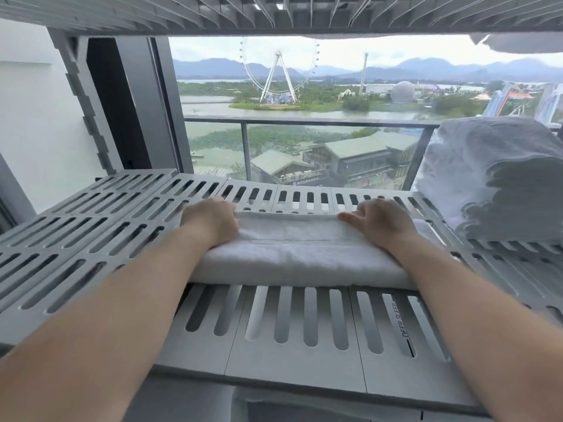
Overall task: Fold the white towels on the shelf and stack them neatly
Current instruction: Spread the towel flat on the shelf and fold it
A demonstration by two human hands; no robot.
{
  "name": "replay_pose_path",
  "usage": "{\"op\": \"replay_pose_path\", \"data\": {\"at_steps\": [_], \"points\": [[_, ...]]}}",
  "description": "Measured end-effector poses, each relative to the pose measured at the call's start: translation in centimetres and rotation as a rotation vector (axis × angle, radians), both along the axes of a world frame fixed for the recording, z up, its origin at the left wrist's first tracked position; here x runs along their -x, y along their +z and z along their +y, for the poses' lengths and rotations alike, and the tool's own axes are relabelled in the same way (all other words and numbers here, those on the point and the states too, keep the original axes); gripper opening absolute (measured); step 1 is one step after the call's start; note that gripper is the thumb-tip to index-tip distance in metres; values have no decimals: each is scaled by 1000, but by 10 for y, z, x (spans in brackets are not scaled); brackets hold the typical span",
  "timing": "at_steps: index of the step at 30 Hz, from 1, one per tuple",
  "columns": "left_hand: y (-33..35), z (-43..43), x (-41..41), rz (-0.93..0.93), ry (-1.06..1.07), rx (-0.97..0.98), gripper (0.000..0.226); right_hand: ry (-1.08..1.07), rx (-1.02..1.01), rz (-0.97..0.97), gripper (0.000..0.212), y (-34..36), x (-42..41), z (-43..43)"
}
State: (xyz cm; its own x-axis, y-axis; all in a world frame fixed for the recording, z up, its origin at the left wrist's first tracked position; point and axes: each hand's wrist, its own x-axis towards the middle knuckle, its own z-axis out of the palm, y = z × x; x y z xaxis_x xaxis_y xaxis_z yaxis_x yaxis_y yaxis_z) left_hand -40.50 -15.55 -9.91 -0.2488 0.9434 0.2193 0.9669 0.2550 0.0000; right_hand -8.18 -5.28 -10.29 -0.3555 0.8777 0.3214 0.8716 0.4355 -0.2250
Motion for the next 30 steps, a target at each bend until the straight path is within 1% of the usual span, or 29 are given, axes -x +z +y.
{"op": "replay_pose_path", "data": {"at_steps": [2, 5, 7, 8, 10, 11, 13, 15, 16, 18, 19, 20, 21, 22, 23, 25, 28, 30], "points": [[-9, 2, -1, 58, 3, -21, 18, -13, 46, -13, 54, -8, 2, 1], [-8, 4, 0, 97, 14, -28, 15, -31, 37, 61, 39, -4, 4, -2], [-7, 4, 0, 108, 22, -36, 16, 4, -34, 81, 43, 2, 13, -11], [-6, 4, 0, 111, 30, -38, 17, 51, -80, 98, 43, 5, 21, -18], [-3, 3, -2, 96, 41, -31, 19, 198, -161, 124, 32, 9, 42, -36], [-2, 3, -4, 79, 44, -32, 19, 275, -180, 114, 26, 7, 54, -45], [0, 1, -8, 71, 38, -68, 24, 378, -189, 81, 23, 1, 73, -60], [1, -3, -16, 124, -30, -154, 35, 402, -148, 47, 27, -7, 85, -64], [0, -4, -21, 150, -81, -215, 40, 397, -93, 26, 30, -11, 88, -62], [1, -8, -37, 127, -185, -306, 35, 388, 27, -38, 38, -17, 90, -56], [2, -9, -45, 55, -222, -294, 29, 386, 60, -71, 41, -18, 91, -53], [1, -11, -51, -48, -237, -215, 26, 381, 79, -92, 43, -19, 91, -49], [-1, -12, -56, -146, -225, -80, 31, 372, 97, -103, 44, -20, 91, -46], [-6, -14, -59, -201, -190, 64, 42, 362, 125, -110, 44, -21, 93, -43], [-12, -17, -60, -202, -151, 163, 54, 350, 163, -116, 45, -21, 95, -40], [-21, -19, -58, -165, -76, 223, 66, 322, 229, -148, 48, -21, 96, -35], [-21, -17, -58, -169, 25, 257, 71, 226, 263, -181, 55, -19, 77, -29], [-18, -15, -60, -166, 53, 284, 72, 115, 261, -137, 56, -18, 50, -29]]}}
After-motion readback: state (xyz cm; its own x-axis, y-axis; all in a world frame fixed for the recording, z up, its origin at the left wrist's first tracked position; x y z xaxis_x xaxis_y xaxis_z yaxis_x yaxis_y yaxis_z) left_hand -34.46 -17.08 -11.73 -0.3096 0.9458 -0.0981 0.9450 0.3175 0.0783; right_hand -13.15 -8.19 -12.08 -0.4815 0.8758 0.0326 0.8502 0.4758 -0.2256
